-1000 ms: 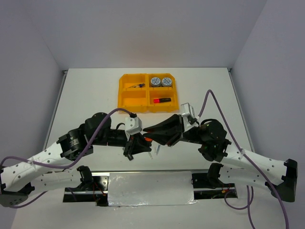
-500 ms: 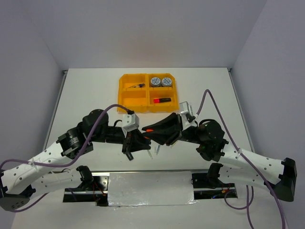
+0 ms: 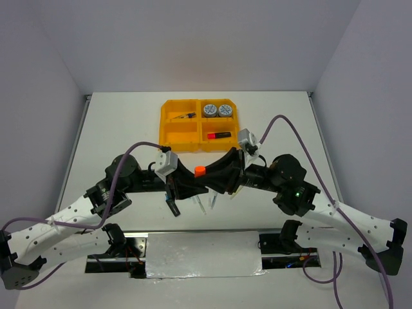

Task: Sort the stationery into containers
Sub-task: Place the pen in the storage box.

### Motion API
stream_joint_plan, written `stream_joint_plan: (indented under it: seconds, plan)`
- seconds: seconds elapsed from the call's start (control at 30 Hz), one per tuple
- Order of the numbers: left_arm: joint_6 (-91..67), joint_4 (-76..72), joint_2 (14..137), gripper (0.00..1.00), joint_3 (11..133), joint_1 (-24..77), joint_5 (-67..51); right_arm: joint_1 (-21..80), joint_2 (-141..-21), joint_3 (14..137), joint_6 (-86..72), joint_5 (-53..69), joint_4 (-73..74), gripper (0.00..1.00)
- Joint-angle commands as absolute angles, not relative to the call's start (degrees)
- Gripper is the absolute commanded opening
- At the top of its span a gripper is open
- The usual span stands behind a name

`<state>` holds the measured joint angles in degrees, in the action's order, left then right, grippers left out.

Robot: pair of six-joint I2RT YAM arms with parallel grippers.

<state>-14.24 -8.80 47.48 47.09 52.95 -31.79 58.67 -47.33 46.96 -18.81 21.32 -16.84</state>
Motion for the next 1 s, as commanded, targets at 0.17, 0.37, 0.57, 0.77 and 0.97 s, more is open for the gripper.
stream_joint_plan:
  seconds: [0.17, 0.37, 0.57, 0.77, 0.97]
  plan:
    - [-19.9, -18.5, 46.6, 0.03, 47.1, 53.0, -31.0, 57.7, -49.0, 47.2, -20.4, 25.2, -21.9, 0.20]
    - [-21.7, -16.4, 47.0, 0.98, 48.7, 53.0, -24.6, 56.5, -49.0, 45.4, -18.8, 20.9, -22.2, 0.09]
    - [-23.5, 6.2, 46.9, 0.99, 51.4, 53.0, 0.8, 45.0, -48.4, 44.1, -22.7, 5.2, -15.9, 0.06]
    - [-36.6, 38.0, 48.2, 0.99, 56.7, 53.0, 35.1, 35.3, -55.6, 47.9, -25.8, -13.2, -10.5, 0.03]
    - [-33.9, 47.1, 46.3, 0.99, 58.3, 52.9, 39.5, 32.3, -73.3, 55.8, -30.6, -26.7, -10.0, 0.00]
